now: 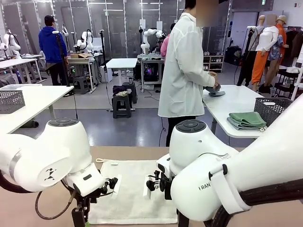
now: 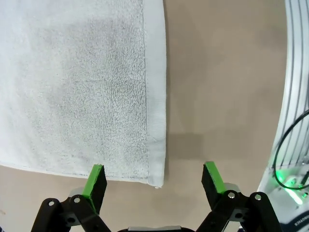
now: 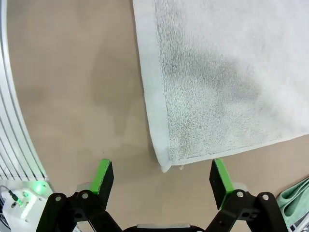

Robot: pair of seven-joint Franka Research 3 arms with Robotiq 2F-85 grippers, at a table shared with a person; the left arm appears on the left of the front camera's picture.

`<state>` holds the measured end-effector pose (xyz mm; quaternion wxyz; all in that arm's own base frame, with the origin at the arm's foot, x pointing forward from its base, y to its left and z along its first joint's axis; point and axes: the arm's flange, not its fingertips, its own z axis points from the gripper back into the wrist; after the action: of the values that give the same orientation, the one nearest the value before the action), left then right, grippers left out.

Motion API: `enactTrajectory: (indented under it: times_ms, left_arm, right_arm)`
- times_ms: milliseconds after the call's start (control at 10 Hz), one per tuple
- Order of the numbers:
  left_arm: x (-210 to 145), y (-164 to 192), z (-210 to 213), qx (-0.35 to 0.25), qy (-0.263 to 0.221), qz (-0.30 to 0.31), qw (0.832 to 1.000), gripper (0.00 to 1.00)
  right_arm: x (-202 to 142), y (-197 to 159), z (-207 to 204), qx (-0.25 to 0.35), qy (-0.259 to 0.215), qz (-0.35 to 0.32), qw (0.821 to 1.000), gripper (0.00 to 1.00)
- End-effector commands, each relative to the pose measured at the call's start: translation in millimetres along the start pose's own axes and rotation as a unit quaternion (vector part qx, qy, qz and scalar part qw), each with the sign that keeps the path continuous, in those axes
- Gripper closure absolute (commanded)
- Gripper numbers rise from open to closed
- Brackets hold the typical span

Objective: Fold the towels and place them in the basket.
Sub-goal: When a person lays out a Towel with hook on the table, fold it in half twice.

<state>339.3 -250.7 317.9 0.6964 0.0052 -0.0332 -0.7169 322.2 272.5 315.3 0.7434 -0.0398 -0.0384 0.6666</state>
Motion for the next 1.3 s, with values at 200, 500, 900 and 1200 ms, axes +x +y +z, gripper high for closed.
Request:
enactTrajectory:
  times_ms: [200,500,900,1200]
  left_arm:
    - [-1,1,-2,0.002,0.003,0.001,1.000,0.00]
    - [-1,2,-1,0.007,0.004,0.004,1.000,0.00]
    - [-1,5,-12,0.003,0.022,0.017,1.000,0.00]
    - [-2,6,-18,-0.003,0.026,0.020,0.999,0.00]
  right_arm:
    - [-1,-1,-3,-0.002,0.006,0.006,1.000,0.00]
    - [0,0,-2,-0.010,0.018,0.004,1.000,0.00]
    - [-3,-5,-10,-0.015,0.014,0.009,1.000,0.00]
    - [-3,-7,-17,-0.011,0.000,0.022,1.000,0.00]
